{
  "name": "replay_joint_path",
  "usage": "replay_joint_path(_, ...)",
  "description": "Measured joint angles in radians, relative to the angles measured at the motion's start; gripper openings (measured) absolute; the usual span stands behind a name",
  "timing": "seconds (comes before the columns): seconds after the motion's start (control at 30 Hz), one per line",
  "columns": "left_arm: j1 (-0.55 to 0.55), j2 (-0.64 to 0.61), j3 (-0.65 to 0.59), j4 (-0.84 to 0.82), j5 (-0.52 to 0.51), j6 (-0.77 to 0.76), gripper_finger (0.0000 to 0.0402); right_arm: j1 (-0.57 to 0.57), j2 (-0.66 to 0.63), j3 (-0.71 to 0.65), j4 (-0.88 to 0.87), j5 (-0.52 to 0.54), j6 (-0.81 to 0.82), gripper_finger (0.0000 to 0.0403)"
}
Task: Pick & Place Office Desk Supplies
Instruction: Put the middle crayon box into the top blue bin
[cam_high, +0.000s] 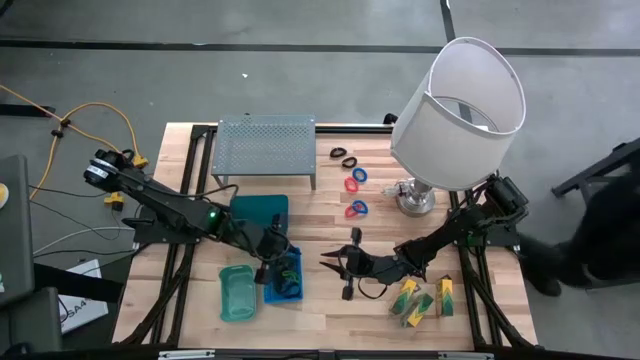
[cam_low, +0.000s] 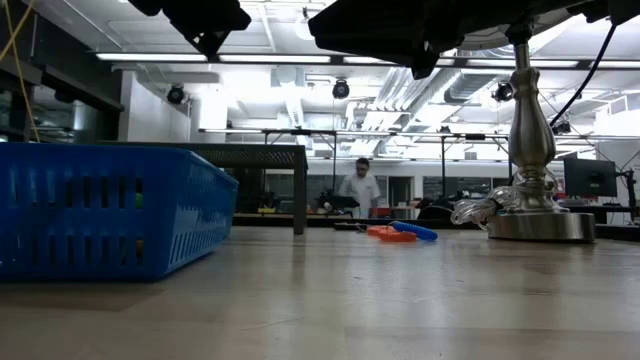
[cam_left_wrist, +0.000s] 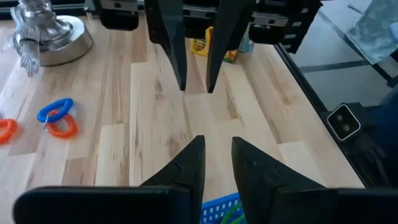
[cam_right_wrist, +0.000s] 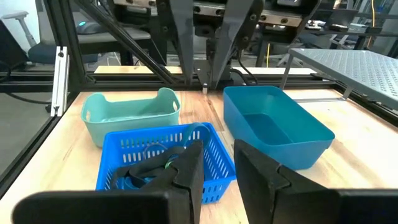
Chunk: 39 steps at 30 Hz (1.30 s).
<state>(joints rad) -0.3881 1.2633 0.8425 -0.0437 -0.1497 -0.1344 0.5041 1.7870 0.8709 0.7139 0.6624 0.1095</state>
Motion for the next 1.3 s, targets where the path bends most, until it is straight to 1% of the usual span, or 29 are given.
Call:
replay_joint_path(0.1,0.0,0.0,0.0,-0.001,0.0,0.011,0.0074,0.0,0.0,0.0,0.001,0.007,0.002,0.0078)
replay_joint_path(0.27,0.0,0.0,0.0,-0.001,0.0,0.02,0.0074,0.0,0.0,0.0,-0.003,0.052,0.002,0.0078)
replay_joint_path(0.43,0.0,0.0,0.0,-0.001,-0.002,0.03,0.0074,0.006,0.0,0.0,-0.012,0.053,0.002,0.0078)
replay_joint_path(0.53,0.0,0.0,0.0,-0.001,-0.002,0.03,0.0074,0.007,-0.001,0.0,-0.041,0.053,0.021,0.0078)
replay_joint_path(0.67,0.0,-0.005,0.0,-0.017,-0.002,0.025,0.0074,0.006,-0.047,0.001,-0.161,0.042,0.084,0.0078)
replay_joint_path(0.8,0.0,-0.033,0.0,-0.073,-0.009,0.021,0.0074,0.007,-0.097,0.001,-0.298,0.047,0.13,0.0078)
replay_joint_path(0.9,0.0,-0.056,0.0,-0.127,-0.028,-0.01,0.0074,0.013,-0.135,0.001,-0.385,0.048,0.165,0.0078)
replay_joint_path(1.03,0.0,-0.098,0.0,-0.208,-0.045,-0.057,0.0074,0.024,-0.154,-0.001,-0.499,0.038,0.208,0.0078)
replay_joint_path(1.2,-0.021,-0.171,-0.001,-0.312,-0.045,-0.108,0.0074,0.041,-0.168,0.0,-0.554,-0.009,0.238,0.0078)
replay_joint_path(1.3,-0.046,-0.22,-0.001,-0.373,-0.045,-0.112,0.0074,0.047,-0.174,0.0,-0.542,-0.027,0.239,0.0078)
